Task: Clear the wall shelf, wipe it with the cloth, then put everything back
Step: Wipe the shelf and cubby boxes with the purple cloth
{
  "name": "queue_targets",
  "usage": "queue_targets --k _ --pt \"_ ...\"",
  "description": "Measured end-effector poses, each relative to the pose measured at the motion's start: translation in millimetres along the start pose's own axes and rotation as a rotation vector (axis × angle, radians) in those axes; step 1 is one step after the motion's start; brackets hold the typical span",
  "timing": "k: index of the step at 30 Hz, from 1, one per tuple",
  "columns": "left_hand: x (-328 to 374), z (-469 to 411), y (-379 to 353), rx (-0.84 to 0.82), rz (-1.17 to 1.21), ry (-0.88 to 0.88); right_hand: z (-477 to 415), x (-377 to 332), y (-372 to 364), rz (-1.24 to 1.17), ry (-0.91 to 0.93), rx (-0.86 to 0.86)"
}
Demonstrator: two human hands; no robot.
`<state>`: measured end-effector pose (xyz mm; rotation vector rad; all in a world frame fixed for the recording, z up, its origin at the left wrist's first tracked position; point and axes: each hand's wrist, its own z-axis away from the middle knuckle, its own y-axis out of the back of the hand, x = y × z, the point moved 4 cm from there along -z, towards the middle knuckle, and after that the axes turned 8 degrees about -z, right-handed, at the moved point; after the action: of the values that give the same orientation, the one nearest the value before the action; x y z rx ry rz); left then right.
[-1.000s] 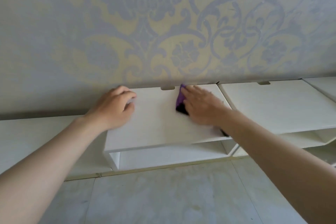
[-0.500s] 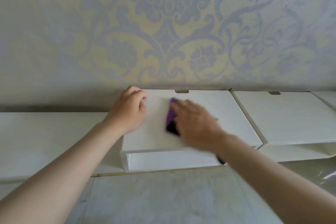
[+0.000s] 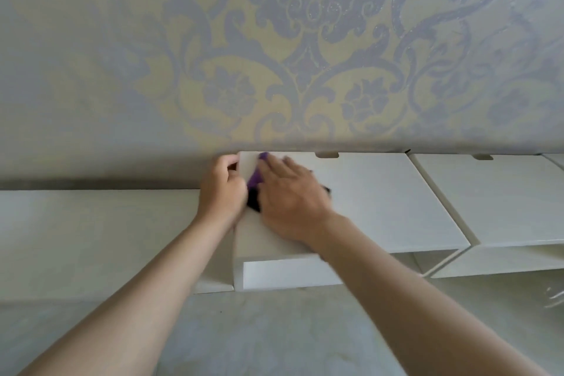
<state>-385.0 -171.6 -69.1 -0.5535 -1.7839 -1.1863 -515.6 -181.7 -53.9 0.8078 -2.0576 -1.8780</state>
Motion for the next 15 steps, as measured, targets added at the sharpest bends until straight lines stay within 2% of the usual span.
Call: queue_targets --k 2,4,8,11,13,15 --pt "-15 -4 11 -0.023 0.200 0.087 -12 -21 -3 -0.050 0.019 0.010" --pt "-36 -10 23 -0.038 0.191 0.096 -19 -14 1 -0.056 0.008 -0.007" --pt "-58 -9 30 -0.228 -0.453 -0.115 -5 56 16 0.030 -0.123 0.037" --pt "-72 9 14 -0.422 -0.851 -0.217 25 101 30 0.019 -0.325 0.091" --pt "-82 21 5 -0.468 -0.986 -0.304 25 105 28 0.032 -0.357 0.105" --pt "-93 24 1 -0.466 -1.043 -0.329 11 83 16 0.058 -0.315 0.058"
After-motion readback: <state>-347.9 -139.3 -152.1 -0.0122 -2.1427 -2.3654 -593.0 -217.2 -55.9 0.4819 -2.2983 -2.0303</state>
